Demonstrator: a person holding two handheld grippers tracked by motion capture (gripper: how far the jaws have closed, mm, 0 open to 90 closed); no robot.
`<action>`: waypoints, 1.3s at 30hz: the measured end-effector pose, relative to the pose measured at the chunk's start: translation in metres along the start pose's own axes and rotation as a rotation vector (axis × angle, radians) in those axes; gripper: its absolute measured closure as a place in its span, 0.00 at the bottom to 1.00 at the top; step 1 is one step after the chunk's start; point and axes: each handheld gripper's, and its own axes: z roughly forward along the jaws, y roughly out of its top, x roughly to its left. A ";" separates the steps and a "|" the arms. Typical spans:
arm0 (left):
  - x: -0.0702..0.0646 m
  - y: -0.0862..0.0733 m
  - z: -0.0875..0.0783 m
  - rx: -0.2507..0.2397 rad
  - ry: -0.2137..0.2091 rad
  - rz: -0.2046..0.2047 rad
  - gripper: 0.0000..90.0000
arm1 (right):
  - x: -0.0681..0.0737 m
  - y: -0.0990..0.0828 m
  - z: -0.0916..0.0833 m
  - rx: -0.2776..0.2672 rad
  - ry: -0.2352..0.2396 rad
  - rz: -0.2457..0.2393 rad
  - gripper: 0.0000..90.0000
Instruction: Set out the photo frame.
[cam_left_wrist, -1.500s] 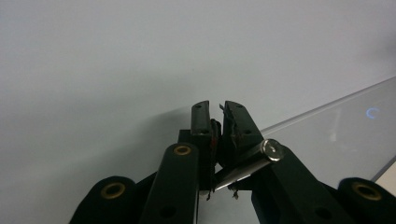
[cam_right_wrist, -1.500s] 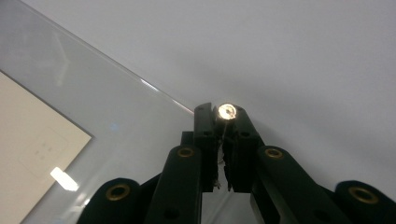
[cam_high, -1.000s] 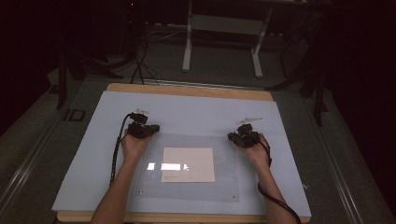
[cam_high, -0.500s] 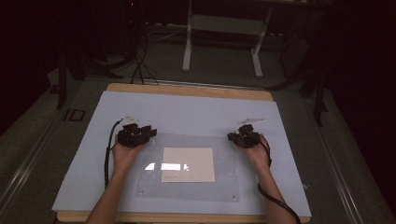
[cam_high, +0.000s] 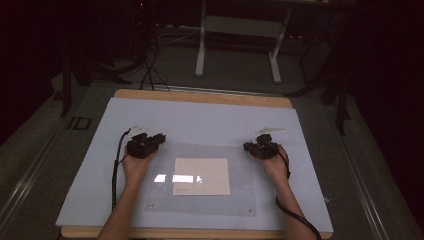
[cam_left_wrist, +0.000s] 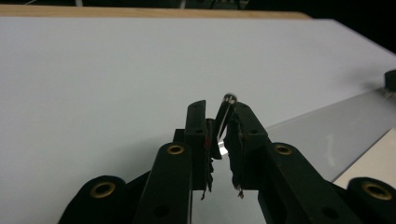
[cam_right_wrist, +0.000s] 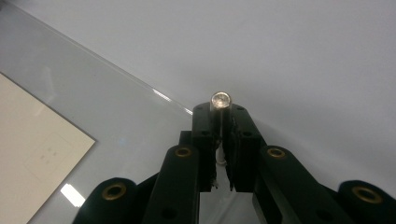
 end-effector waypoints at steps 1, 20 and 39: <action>0.000 0.000 0.000 0.000 0.003 0.004 0.89 | 0.000 0.000 0.000 0.001 -0.002 0.000 0.92; 0.002 0.000 0.001 0.004 -0.004 0.003 0.90 | 0.004 -0.003 -0.016 -0.169 -0.016 -0.069 0.93; 0.001 0.002 0.001 0.038 0.007 -0.008 0.91 | 0.002 -0.003 -0.008 -0.146 -0.034 -0.052 0.94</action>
